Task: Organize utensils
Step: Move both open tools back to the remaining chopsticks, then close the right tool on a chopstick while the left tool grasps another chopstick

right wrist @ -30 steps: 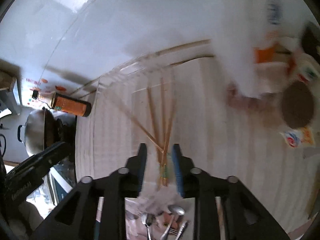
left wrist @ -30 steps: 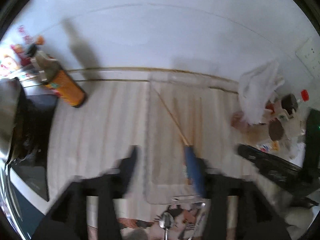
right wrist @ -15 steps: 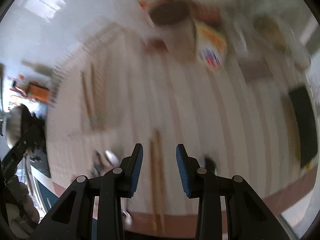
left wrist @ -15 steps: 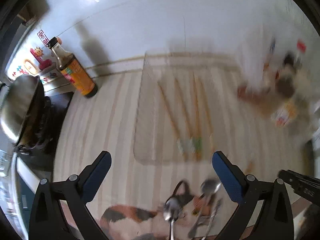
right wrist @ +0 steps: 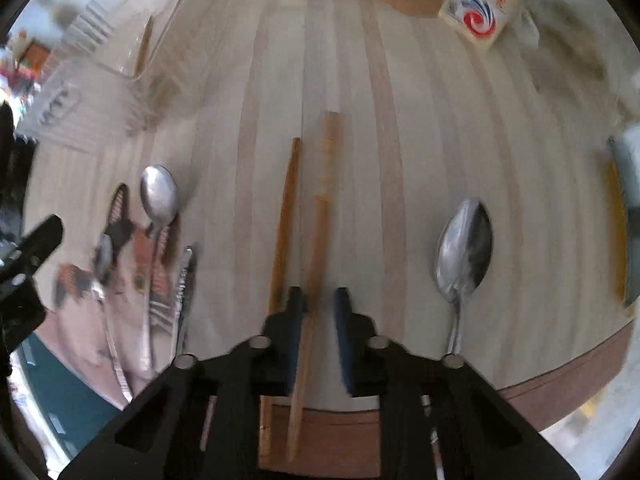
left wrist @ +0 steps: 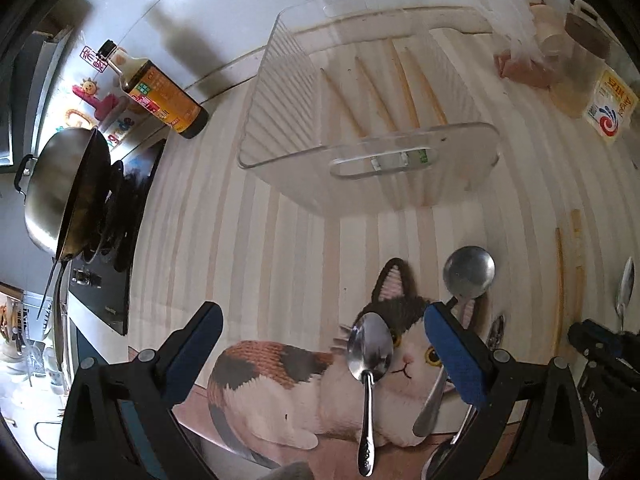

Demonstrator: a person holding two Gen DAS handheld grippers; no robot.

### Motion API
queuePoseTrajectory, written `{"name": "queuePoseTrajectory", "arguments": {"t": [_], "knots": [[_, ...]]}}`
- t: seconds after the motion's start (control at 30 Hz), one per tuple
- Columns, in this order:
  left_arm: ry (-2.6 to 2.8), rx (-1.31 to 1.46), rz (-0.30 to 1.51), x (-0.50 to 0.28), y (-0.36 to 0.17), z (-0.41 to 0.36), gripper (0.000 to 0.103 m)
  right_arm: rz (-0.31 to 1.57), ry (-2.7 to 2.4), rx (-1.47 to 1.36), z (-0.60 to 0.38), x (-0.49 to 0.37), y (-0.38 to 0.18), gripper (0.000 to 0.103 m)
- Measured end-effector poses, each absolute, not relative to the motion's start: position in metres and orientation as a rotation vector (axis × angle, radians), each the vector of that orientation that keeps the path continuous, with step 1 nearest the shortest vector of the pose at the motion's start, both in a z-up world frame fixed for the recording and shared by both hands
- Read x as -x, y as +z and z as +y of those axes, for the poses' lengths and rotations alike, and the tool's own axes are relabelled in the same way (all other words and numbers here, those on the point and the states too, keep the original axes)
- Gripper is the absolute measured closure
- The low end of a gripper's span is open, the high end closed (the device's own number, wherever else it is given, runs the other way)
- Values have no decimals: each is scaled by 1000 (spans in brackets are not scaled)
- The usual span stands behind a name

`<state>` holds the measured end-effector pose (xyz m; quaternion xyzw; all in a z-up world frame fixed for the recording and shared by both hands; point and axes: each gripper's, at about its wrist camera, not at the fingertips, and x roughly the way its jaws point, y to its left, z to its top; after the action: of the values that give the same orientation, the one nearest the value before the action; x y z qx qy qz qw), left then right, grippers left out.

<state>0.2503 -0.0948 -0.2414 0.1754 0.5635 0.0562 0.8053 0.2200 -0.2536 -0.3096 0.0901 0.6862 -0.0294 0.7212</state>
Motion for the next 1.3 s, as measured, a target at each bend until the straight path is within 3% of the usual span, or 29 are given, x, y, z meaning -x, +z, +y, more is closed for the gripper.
{"name": "queuePoseTrajectory", "arguments": {"t": [0.3, 0.43, 0.67, 0.73, 0.8, 0.9, 0.93, 1.3], "knots": [[-92, -286, 1279, -237, -249, -147, 0, 1536, -118, -234, -307, -206, -301, 97], [-229, -278, 1359, -226, -267, -182, 6, 1546, -141, -258, -332, -199, -297, 97], [-328, -264, 1487, -218, -301, -208, 48, 1546, -158, -338, -364, -191, -293, 97], [-321, -279, 1506, -216, -309, -212, 68, 1539, -154, -355, -369, -199, -292, 97], [-314, -298, 1492, -215, -311, -215, 73, 1535, -151, -353, -372, -199, -290, 97], [-303, -284, 1485, -219, -312, -212, 95, 1536, -149, -336, -379, -189, -293, 97], [-301, -275, 1487, -221, -313, -209, 98, 1536, -150, -330, -370, -178, -299, 96], [-238, -213, 1486, -242, -320, -186, 98, 1558, -118, -272, -345, -194, -299, 96]]}}
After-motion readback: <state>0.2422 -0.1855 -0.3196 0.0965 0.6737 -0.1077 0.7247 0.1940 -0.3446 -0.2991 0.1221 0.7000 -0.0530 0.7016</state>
